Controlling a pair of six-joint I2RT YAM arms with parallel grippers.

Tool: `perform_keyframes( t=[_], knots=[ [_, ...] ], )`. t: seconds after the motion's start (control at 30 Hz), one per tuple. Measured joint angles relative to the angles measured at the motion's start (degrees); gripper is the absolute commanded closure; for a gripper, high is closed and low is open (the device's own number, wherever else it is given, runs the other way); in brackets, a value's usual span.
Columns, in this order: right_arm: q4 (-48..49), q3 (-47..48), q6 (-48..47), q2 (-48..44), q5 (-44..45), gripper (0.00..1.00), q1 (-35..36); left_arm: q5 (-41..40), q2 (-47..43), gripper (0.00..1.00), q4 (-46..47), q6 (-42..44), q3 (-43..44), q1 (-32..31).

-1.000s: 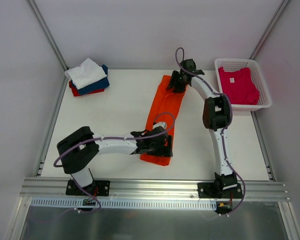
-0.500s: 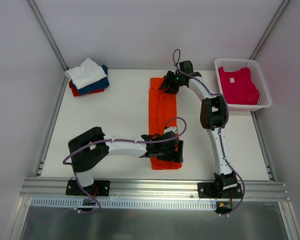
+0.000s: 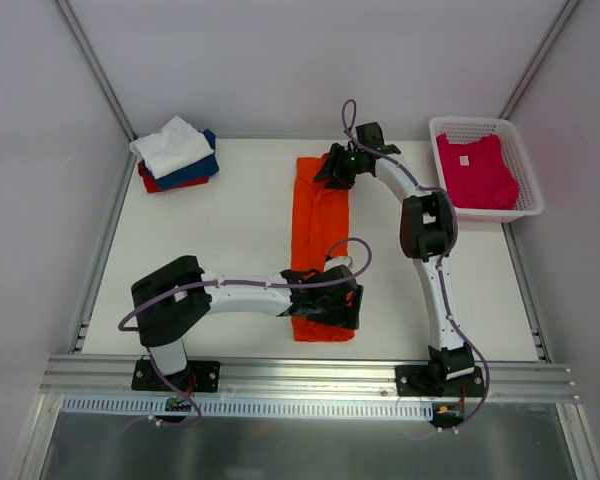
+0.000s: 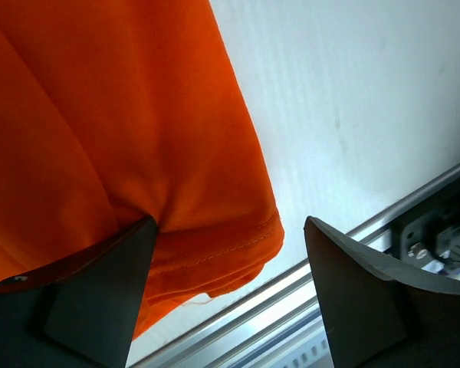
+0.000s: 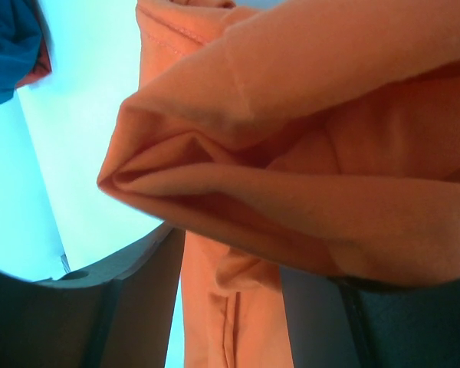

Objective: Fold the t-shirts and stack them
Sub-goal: Fold the tshirt

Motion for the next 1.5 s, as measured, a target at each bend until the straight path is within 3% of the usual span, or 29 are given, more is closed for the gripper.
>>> perform_keyframes(
  t=[0.3, 0.6, 0.73, 1.07, 1.33, 1.5],
  knots=[
    [-4.4, -5.0, -4.0, -8.7, 1.6, 0.46, -0.9, -7.3, -8.9, 0.17, -15.1, 5.4, 1.7, -0.4],
    [-7.1, -6.7, -7.0, -20.9, 3.8, 0.47, -2.1, -15.6, -20.4, 0.1, -18.4, 8.7, 5.2, -0.4],
    [-6.7, -18.0, -8.6, -31.9, 7.8, 0.47, -1.9, -18.0, -25.4, 0.1, -19.7, 8.8, 3.2, 1.1],
    [-4.4, -53.9, -9.7, -63.1, 21.0, 0.47, 2.0, -19.2, -38.2, 0.08, -22.1, 5.7, -11.5, 10.6],
    [-2.6, -75.5, -5.8, -78.5, 29.5, 0.46, 9.8, -18.3, -37.3, 0.11, -21.7, 2.8, -17.1, 11.3],
    [-2.4, -82.2, -2.4, -83.5, 34.6, 0.46, 14.6, -16.5, -35.5, 0.12, -18.7, 1.4, -20.9, 11.3]
  ],
)
